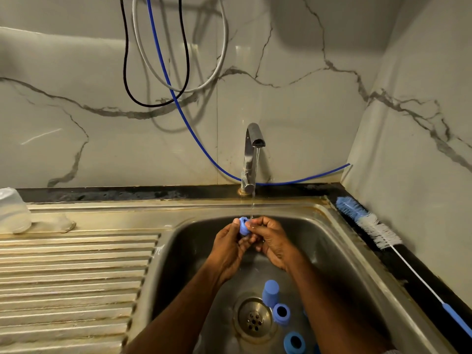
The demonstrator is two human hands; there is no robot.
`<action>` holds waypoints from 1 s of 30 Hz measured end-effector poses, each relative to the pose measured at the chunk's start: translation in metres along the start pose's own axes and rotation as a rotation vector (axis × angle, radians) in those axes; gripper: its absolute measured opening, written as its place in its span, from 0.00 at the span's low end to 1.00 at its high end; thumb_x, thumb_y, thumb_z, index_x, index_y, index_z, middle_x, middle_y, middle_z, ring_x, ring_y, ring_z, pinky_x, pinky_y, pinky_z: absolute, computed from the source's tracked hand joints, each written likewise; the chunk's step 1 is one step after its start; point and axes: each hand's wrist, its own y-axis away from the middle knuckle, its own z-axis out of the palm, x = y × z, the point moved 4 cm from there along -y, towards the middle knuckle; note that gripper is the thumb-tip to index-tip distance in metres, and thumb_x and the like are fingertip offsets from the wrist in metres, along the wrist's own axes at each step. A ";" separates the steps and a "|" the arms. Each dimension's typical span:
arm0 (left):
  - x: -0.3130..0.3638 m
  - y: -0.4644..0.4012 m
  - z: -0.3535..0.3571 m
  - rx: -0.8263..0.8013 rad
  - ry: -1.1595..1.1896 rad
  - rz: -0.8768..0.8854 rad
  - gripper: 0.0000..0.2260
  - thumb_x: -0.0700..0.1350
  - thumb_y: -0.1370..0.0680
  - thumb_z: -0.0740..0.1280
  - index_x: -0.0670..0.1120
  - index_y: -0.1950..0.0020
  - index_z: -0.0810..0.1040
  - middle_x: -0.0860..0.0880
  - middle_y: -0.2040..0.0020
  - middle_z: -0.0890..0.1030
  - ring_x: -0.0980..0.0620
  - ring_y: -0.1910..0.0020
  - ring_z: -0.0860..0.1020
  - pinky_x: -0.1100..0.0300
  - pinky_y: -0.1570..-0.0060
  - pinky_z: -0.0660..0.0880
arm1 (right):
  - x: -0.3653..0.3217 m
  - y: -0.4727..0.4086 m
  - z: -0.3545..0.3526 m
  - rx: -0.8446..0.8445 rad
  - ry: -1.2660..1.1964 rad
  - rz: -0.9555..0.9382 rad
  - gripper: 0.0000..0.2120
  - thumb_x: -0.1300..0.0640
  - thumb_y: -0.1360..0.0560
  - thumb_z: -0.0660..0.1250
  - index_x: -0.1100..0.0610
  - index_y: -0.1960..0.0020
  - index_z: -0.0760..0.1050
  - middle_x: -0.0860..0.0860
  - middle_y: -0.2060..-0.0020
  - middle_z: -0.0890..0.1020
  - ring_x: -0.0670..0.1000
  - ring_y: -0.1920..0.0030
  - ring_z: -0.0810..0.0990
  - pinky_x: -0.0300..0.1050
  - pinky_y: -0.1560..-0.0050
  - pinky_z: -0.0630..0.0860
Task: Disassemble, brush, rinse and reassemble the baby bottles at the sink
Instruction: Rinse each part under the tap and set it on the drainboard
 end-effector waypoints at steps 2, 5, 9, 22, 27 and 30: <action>-0.004 -0.001 -0.003 0.018 -0.101 0.046 0.13 0.45 0.17 0.63 0.37 0.40 0.78 0.36 0.47 0.83 0.42 0.52 0.84 0.49 0.48 0.82 | 0.001 0.001 0.005 0.024 0.056 -0.005 0.08 0.54 0.22 0.71 0.58 0.51 0.77 0.51 0.66 0.81 0.46 0.71 0.74 0.40 0.71 0.69; -0.004 -0.002 -0.007 0.064 -0.384 0.207 0.09 0.42 0.18 0.65 0.42 0.39 0.77 0.38 0.47 0.84 0.41 0.50 0.85 0.41 0.46 0.82 | 0.004 -0.001 0.010 0.120 0.170 0.000 0.13 0.46 0.21 0.68 0.57 0.50 0.79 0.51 0.67 0.81 0.47 0.68 0.77 0.40 0.69 0.73; 0.003 -0.002 -0.011 0.060 -0.855 0.484 0.18 0.34 0.24 0.71 0.47 0.36 0.77 0.49 0.44 0.82 0.52 0.45 0.83 0.49 0.45 0.82 | 0.005 -0.007 0.013 0.238 0.353 -0.026 0.11 0.46 0.20 0.67 0.54 0.49 0.79 0.52 0.57 0.84 0.49 0.59 0.82 0.39 0.66 0.74; -0.004 0.003 -0.012 -0.027 -0.855 0.268 0.11 0.39 0.24 0.75 0.44 0.43 0.82 0.47 0.53 0.87 0.51 0.54 0.86 0.64 0.58 0.80 | -0.004 -0.005 -0.021 0.344 0.588 -0.058 0.09 0.57 0.22 0.69 0.58 0.59 0.83 0.55 0.70 0.84 0.53 0.72 0.83 0.46 0.67 0.81; -0.006 0.008 -0.009 -0.056 -0.841 0.199 0.09 0.40 0.24 0.74 0.43 0.44 0.82 0.48 0.54 0.87 0.55 0.56 0.85 0.69 0.63 0.76 | -0.013 -0.003 -0.022 0.388 0.745 -0.138 0.10 0.54 0.26 0.74 0.56 0.64 0.83 0.52 0.72 0.83 0.51 0.72 0.84 0.50 0.66 0.83; -0.004 0.008 -0.008 -0.048 -0.813 0.199 0.10 0.40 0.23 0.73 0.44 0.42 0.82 0.48 0.53 0.87 0.53 0.55 0.85 0.68 0.63 0.77 | -0.015 -0.003 -0.017 0.402 0.763 -0.167 0.06 0.53 0.27 0.76 0.54 0.61 0.85 0.49 0.70 0.84 0.48 0.70 0.84 0.52 0.63 0.85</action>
